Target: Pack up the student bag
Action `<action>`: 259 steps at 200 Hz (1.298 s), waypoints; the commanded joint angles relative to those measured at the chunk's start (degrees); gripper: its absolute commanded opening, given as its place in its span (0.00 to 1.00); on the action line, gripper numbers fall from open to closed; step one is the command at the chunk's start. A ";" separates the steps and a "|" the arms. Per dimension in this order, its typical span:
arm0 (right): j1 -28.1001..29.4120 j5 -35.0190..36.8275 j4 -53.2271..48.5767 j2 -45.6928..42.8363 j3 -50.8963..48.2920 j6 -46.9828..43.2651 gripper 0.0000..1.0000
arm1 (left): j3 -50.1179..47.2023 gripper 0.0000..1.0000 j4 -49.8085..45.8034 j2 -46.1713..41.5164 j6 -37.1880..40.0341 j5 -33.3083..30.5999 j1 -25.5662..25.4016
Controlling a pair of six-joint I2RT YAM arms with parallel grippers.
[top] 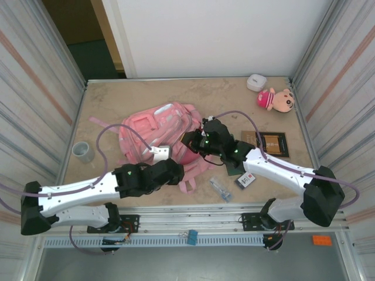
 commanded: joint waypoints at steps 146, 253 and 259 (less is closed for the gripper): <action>1.63 0.15 1.36 -0.18 5.51 -0.69 0.02 | 4.69 0.29 -4.77 9.55 -10.38 -7.38 2.40; 0.65 -3.33 -3.04 0.02 5.10 -11.00 0.01 | -9.67 0.00 18.05 -5.29 1.60 8.92 10.05; 0.40 -4.25 -2.61 0.06 4.70 -11.61 0.00 | -10.83 0.00 19.85 -6.17 1.61 10.93 11.07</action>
